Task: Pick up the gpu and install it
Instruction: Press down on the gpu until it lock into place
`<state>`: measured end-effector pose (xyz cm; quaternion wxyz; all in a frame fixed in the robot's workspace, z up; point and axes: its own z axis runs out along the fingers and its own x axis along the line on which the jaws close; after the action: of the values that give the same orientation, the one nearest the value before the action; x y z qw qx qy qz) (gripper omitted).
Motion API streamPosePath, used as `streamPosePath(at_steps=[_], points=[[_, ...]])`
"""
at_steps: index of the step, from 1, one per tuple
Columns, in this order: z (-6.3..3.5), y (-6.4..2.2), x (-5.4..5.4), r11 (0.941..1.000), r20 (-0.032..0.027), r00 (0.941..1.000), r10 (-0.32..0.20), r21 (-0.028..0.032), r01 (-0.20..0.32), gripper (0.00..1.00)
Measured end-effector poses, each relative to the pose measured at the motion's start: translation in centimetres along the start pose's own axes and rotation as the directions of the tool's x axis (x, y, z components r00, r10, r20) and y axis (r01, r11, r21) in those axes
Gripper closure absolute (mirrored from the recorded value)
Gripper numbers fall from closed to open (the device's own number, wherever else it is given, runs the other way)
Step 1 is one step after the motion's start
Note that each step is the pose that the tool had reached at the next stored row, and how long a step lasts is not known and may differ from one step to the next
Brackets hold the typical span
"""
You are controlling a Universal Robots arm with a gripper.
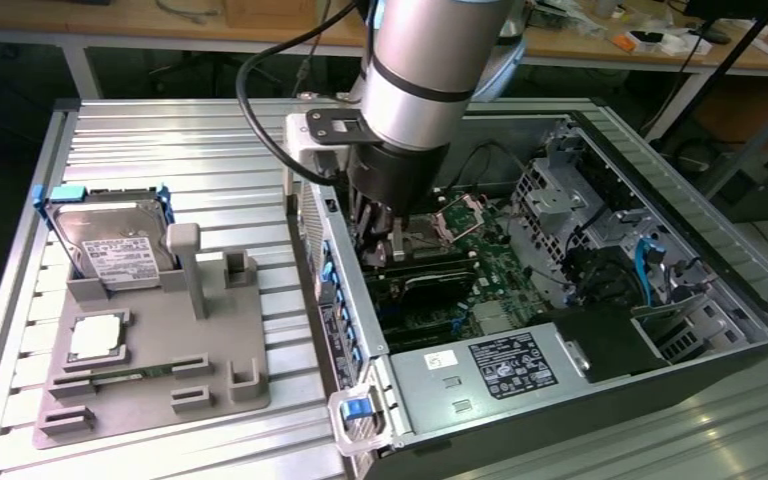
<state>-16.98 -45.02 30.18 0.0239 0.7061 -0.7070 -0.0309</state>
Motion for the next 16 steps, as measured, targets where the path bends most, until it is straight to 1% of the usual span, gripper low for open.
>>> streamPosePath(at_steps=[7,16], points=[[-0.61,0.04,0.00,1.0000,-0.0002,1.0000,0.000,-0.0002,0.000,0.89],[-0.74,0.26,0.00,1.0000,-0.0002,1.0000,0.000,-0.0003,0.000,0.89]])
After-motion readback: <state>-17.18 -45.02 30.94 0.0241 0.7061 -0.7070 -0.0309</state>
